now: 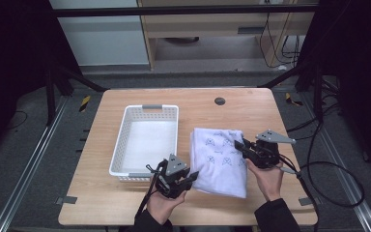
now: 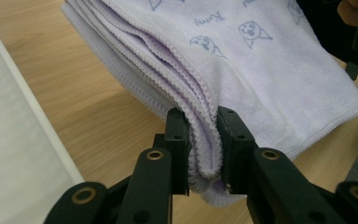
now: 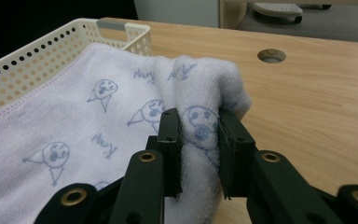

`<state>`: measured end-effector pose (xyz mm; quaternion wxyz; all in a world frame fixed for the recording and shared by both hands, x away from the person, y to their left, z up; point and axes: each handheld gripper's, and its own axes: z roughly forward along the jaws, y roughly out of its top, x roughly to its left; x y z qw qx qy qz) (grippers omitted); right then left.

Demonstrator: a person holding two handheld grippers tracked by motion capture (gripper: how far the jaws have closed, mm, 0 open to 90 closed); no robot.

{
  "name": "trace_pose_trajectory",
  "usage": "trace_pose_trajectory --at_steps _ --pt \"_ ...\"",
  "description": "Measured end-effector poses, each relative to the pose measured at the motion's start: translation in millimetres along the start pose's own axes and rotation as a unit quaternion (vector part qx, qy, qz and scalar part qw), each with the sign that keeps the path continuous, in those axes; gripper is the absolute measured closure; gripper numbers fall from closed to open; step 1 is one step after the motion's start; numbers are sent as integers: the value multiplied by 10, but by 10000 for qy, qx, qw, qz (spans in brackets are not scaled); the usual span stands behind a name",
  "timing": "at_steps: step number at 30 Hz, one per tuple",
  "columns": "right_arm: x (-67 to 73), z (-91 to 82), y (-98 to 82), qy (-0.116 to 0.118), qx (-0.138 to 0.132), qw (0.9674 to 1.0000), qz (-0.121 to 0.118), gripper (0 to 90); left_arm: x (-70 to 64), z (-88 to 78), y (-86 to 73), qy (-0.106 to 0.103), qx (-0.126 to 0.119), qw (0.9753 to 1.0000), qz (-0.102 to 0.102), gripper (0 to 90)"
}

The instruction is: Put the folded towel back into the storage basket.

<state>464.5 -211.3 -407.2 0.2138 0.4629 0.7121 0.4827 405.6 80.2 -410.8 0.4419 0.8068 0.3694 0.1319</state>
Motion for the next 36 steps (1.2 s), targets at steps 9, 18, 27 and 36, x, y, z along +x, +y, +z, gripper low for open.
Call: trace_pose_trajectory --at_steps 9,18,27,36 --pt "118 11 147 27 -190 9998 -93 732 151 -159 77 28 -229 9997 -123 747" --pt "246 59 324 53 -315 9994 -154 733 230 -311 173 172 -326 9993 -74 747" --pt "377 117 469 122 -410 9988 -221 733 330 -462 187 256 -454 9986 -40 747" --pt "523 184 593 201 -473 9982 -310 734 456 -590 162 349 -566 9978 -74 747"
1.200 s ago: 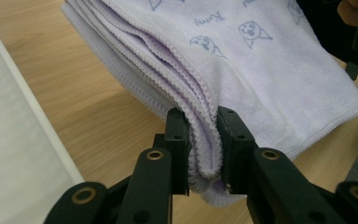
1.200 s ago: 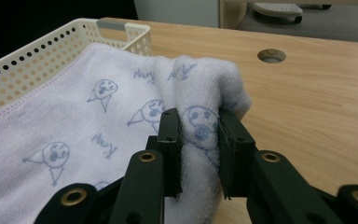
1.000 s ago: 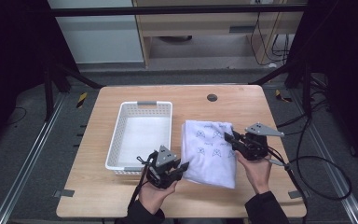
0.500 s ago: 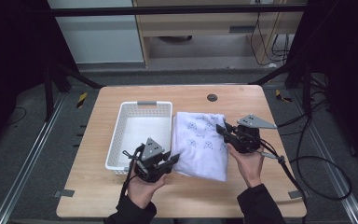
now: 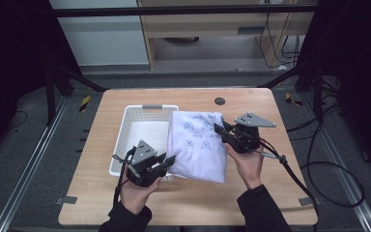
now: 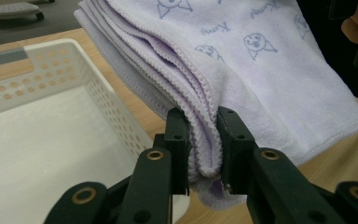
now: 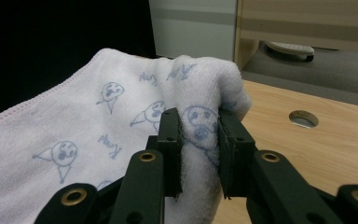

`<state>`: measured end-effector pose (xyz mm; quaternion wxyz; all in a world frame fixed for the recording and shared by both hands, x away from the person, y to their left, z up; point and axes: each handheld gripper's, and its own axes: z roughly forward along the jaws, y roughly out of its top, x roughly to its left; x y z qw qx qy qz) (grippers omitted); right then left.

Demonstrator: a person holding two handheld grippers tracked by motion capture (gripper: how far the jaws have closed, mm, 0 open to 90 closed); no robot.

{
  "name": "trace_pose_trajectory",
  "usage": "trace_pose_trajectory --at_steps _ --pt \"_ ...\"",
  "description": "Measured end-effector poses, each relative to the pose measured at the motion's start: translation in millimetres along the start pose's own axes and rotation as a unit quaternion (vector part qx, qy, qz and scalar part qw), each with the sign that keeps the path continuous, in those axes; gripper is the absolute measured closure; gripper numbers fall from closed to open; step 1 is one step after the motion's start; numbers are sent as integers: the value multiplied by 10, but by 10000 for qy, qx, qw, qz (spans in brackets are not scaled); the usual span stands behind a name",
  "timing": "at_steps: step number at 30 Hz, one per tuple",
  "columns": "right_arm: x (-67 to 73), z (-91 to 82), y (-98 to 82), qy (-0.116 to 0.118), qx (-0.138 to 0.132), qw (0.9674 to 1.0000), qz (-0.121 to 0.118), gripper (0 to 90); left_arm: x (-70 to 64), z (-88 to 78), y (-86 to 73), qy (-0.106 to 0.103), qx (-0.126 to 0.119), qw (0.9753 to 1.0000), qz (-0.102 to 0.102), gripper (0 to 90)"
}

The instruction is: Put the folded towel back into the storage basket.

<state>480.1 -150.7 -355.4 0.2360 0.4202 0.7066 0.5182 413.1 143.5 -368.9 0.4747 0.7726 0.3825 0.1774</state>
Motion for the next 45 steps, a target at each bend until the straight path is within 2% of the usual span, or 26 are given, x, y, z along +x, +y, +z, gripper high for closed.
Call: trace_pose_trajectory --at_steps 12,24,27,35,45 --pt "215 181 168 134 -32 9998 -158 733 204 -194 -27 177 -123 9997 -118 747" --pt "456 457 294 272 -32 9992 -280 733 439 -393 -89 402 -215 9986 -260 747" --pt "474 516 297 337 -35 9992 -222 733 495 -402 -114 423 -222 9984 -302 747" --pt "555 656 331 403 -36 9988 -270 733 620 -471 -134 503 -299 9972 -465 747" --pt "666 861 377 473 11 9983 -337 733 767 -536 -169 630 -303 9959 -568 747"
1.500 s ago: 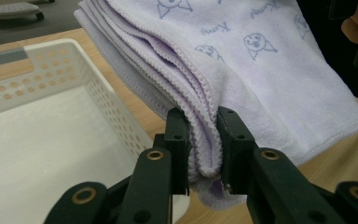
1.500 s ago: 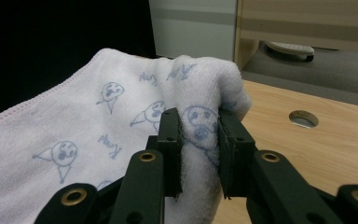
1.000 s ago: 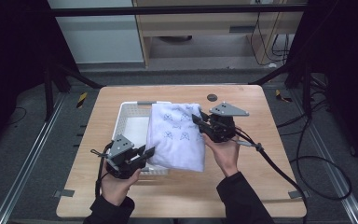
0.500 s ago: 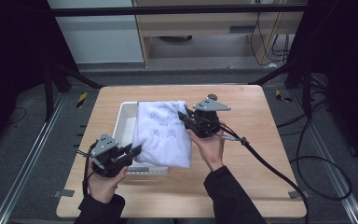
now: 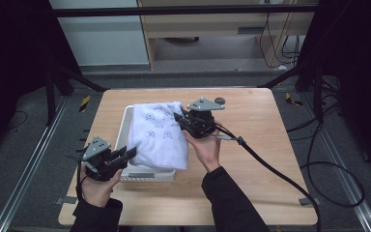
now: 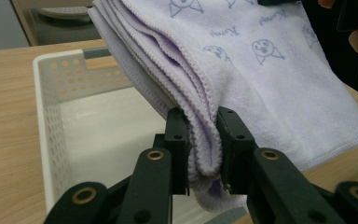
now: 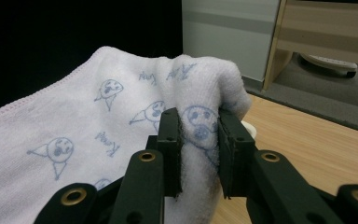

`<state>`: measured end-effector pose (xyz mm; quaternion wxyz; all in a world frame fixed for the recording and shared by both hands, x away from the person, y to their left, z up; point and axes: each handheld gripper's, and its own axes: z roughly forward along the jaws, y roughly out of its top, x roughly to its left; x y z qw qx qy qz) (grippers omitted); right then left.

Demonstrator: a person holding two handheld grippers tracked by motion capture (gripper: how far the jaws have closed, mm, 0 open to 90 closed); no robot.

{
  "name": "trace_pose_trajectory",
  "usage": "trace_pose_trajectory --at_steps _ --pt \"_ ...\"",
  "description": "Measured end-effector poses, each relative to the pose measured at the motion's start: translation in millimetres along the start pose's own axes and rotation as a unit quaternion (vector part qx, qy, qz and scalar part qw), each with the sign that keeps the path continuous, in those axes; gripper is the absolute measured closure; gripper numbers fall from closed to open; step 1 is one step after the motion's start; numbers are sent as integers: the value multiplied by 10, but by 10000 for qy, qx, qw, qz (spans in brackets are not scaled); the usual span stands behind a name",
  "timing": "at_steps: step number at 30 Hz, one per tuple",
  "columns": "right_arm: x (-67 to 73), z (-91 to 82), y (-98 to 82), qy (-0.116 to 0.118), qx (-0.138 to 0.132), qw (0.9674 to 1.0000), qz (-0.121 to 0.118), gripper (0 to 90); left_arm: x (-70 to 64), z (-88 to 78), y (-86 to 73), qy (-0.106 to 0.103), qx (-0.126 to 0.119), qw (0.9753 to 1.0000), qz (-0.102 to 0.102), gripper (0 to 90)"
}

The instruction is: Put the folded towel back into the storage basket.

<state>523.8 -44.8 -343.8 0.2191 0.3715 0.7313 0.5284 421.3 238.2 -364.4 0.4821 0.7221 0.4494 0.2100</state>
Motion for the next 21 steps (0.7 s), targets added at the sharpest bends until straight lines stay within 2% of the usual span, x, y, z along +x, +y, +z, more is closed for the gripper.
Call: trace_pose_trajectory --at_steps 15,21 --pt "145 256 93 70 51 9999 -74 732 240 -49 -22 215 -22 9996 -168 748" --pt "167 325 111 103 70 9999 -52 732 292 -47 -33 261 -22 9995 -192 748"
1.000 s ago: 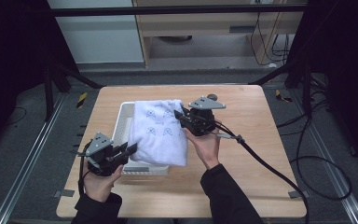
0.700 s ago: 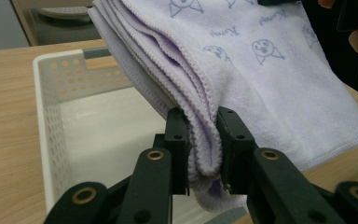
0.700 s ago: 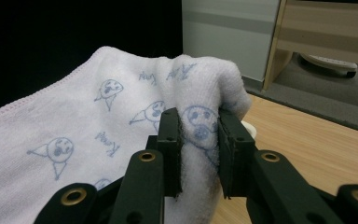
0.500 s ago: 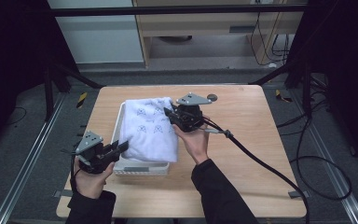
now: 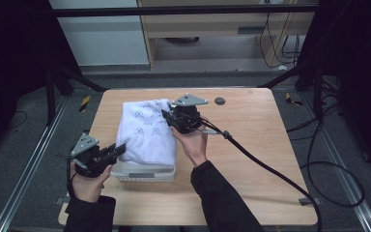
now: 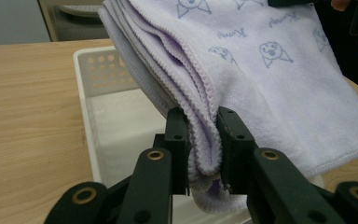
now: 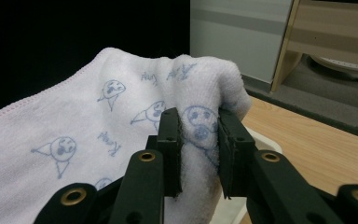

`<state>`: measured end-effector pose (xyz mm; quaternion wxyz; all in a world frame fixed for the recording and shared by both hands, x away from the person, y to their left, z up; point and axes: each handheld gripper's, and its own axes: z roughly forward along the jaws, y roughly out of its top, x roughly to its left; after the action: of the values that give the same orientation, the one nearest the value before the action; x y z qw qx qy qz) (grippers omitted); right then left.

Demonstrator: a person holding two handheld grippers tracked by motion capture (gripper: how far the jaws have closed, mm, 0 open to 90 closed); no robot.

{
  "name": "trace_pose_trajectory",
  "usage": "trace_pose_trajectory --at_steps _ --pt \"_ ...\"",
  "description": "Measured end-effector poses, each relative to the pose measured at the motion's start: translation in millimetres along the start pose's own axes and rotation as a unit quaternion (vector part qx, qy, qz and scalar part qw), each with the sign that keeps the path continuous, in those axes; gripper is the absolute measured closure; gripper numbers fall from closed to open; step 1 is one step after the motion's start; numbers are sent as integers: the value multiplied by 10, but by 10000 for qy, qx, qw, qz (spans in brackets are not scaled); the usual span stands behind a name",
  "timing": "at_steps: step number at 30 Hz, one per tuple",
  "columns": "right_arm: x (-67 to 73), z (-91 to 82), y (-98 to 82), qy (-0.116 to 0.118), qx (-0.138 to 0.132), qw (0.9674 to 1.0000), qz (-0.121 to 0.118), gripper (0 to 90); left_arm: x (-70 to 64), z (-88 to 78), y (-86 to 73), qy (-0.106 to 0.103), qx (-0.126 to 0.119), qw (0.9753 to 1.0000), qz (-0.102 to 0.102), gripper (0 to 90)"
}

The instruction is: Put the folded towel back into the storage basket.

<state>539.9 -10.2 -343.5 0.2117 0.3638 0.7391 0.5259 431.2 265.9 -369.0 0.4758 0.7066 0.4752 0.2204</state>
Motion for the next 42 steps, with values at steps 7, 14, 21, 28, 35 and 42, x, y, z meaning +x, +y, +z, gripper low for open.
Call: trace_pose_trajectory --at_steps 7,14,21,28,35,42 --pt "48 97 10 5 -11 10000 -62 732 68 18 -23 92 31 9999 -81 748" --pt "28 209 -51 24 62 10000 0 732 108 60 -45 190 99 9998 -63 748" --pt "20 311 -116 47 124 9999 54 732 163 112 -84 263 196 9994 -85 748" --pt "8 417 -185 51 229 9997 109 732 195 173 -126 358 320 9988 -58 748" --pt "12 499 -260 20 342 9994 102 732 218 228 -168 404 442 9982 -38 748" --pt "22 530 -303 -43 400 9992 41 731 237 282 -207 420 520 9978 -21 748"
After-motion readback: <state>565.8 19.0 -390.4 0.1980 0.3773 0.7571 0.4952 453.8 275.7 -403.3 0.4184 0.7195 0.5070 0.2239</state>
